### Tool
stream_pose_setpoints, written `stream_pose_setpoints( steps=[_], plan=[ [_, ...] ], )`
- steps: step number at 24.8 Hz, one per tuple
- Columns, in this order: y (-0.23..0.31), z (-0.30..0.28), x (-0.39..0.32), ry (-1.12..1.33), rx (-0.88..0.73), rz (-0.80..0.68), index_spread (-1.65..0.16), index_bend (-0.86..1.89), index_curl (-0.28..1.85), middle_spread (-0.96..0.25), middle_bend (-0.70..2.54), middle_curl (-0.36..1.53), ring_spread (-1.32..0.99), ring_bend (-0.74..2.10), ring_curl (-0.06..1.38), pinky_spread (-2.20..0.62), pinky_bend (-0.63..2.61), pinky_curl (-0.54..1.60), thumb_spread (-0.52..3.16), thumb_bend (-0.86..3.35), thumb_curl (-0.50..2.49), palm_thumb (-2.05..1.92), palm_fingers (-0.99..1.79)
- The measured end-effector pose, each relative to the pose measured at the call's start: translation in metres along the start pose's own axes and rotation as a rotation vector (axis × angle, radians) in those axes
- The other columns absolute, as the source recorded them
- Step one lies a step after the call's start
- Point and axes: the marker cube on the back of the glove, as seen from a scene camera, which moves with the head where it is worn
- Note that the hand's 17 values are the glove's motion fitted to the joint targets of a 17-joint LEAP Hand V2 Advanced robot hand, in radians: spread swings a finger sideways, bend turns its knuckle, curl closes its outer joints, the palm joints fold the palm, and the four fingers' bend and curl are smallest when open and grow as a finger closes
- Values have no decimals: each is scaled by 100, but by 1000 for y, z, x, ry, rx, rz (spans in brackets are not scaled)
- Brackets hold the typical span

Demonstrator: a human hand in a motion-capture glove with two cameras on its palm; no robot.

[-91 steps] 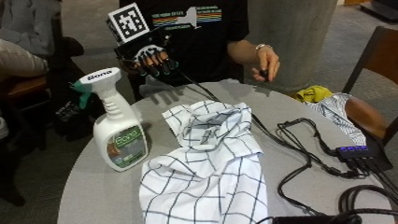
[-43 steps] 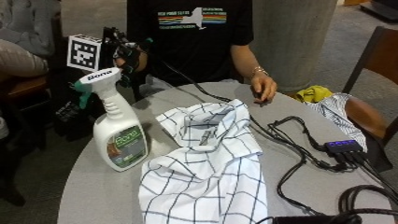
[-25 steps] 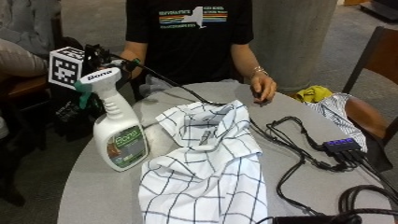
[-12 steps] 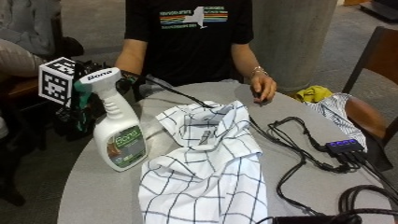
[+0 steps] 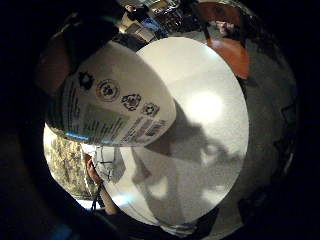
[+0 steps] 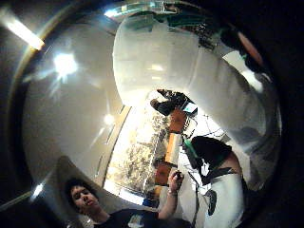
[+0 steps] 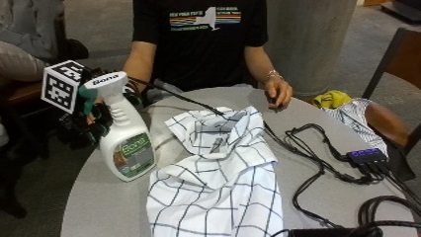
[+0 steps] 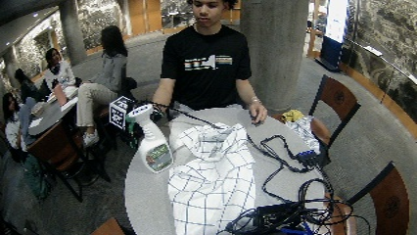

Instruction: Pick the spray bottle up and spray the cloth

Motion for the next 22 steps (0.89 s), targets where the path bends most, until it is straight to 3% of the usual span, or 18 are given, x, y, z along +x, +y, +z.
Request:
stream_pose_setpoints(
  steps=[7,10,18,22],
  plan=[
    [6,-12,-5,26,131,-54,-27,27,31,-7,42,44,-6,36,34,21,28,24,87,8,44,103,97],
    [9,-16,-6,27,155,-69,-26,31,34,-8,39,45,-12,43,38,0,39,28,69,10,49,111,123],
    [14,-17,-8,-10,148,-84,-23,39,44,-12,41,50,-19,52,47,-20,46,36,42,10,57,120,122],
    [15,-17,-8,-23,139,-85,-22,38,46,-11,38,50,-19,44,46,-12,43,36,42,3,58,115,103]
  ],
)
